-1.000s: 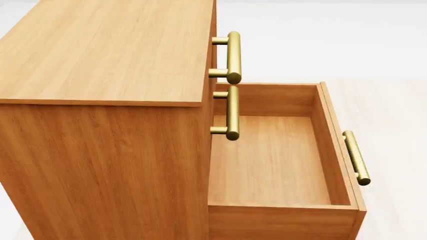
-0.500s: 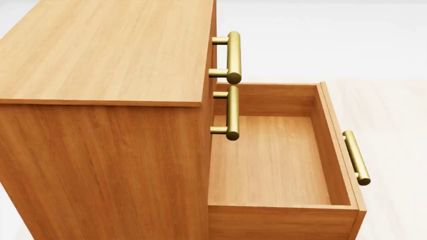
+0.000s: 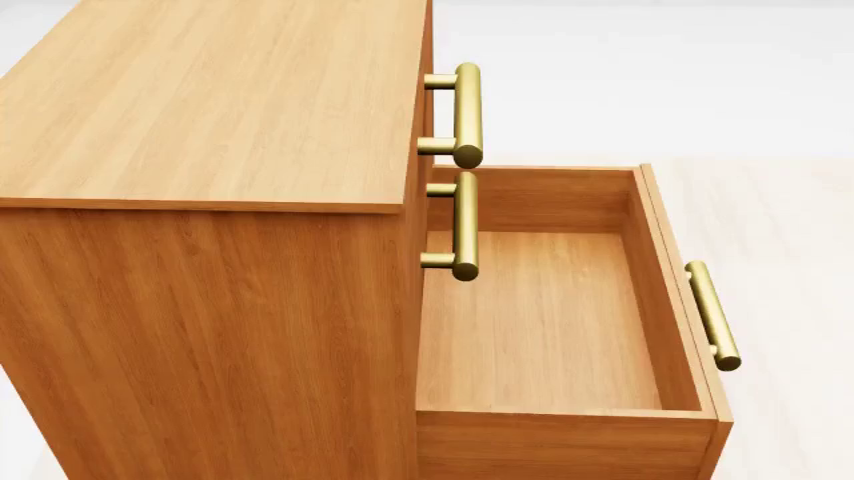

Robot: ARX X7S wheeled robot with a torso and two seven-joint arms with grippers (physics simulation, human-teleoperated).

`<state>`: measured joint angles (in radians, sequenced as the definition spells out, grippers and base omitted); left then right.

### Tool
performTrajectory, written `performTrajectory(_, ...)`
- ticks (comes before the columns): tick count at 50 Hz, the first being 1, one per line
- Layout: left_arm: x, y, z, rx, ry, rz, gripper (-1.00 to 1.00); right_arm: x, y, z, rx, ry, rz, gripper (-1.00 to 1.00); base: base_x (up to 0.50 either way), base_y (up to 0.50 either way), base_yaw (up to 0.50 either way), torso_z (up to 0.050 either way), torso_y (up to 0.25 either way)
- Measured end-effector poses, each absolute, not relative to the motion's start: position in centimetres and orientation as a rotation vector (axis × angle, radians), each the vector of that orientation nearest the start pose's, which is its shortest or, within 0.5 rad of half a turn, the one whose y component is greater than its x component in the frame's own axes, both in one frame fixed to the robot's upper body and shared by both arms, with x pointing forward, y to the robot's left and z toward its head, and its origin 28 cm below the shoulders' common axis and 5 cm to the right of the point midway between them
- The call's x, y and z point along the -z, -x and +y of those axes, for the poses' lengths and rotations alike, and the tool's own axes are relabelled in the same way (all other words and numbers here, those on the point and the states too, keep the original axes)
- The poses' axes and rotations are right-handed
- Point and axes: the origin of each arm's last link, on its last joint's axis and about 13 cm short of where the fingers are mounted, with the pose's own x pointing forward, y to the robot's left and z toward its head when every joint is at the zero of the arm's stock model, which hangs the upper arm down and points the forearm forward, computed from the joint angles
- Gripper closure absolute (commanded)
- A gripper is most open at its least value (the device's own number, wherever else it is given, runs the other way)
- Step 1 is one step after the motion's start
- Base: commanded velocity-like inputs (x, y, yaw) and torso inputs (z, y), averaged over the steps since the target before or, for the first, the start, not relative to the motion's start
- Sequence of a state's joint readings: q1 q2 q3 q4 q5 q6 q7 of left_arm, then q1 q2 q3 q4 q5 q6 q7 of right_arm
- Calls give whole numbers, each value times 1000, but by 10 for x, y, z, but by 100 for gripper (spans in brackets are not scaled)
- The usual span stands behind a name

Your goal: Put the bowl in the bottom drawer of the cabinet and close it.

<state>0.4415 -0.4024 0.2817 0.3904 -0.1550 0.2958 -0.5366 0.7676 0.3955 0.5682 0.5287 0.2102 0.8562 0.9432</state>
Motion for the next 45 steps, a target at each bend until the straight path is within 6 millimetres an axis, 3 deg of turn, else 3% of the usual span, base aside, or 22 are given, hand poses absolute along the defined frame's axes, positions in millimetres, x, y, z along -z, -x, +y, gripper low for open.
performTrajectory(45,-40,-103,217,-125,0,-158,-100,-103,-304,-290,1360,-383,715,-100,0,0,0,0,0)
